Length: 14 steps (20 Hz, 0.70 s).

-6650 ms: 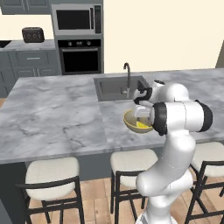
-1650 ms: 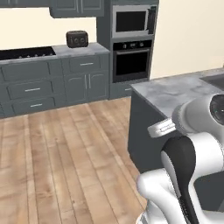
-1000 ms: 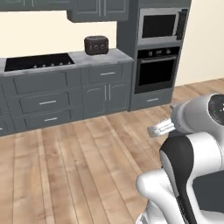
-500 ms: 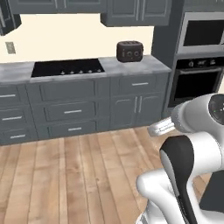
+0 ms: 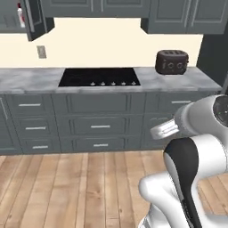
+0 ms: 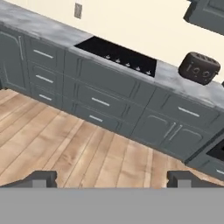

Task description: There is a bowl on the dining counter. Grab a lemon wedge from the fridge and place it in the bowl. Then get the liquor bottle and glass cup from the cabinet and place them next to the bowl.

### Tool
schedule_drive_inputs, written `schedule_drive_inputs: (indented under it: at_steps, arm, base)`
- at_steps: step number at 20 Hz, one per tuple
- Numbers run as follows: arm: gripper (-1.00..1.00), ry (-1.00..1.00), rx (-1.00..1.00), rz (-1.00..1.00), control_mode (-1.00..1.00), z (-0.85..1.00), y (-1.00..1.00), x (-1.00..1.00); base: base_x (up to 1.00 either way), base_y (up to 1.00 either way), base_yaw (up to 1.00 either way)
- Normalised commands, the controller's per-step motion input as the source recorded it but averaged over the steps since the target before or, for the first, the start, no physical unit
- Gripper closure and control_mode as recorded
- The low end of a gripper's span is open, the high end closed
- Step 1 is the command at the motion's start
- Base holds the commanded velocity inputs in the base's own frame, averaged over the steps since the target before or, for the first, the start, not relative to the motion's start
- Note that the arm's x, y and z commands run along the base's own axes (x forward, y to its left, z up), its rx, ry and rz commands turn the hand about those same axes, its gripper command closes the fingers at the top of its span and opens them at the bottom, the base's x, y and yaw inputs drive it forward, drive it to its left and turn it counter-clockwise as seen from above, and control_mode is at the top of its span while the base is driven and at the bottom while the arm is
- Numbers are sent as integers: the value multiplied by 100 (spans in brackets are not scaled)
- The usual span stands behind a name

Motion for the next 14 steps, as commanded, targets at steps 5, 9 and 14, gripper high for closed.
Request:
schedule_drive_inputs:
  at_steps: [5,9,14]
  arm:
    - [-100,0,0,0,100,0,0,0]
    - [-100,0,0,0,100,0,0,0]
    - [-100,0,0,0,100,0,0,0]
  base:
    - [100,62,22]
    - [100,95,5]
    - [100,100,0]
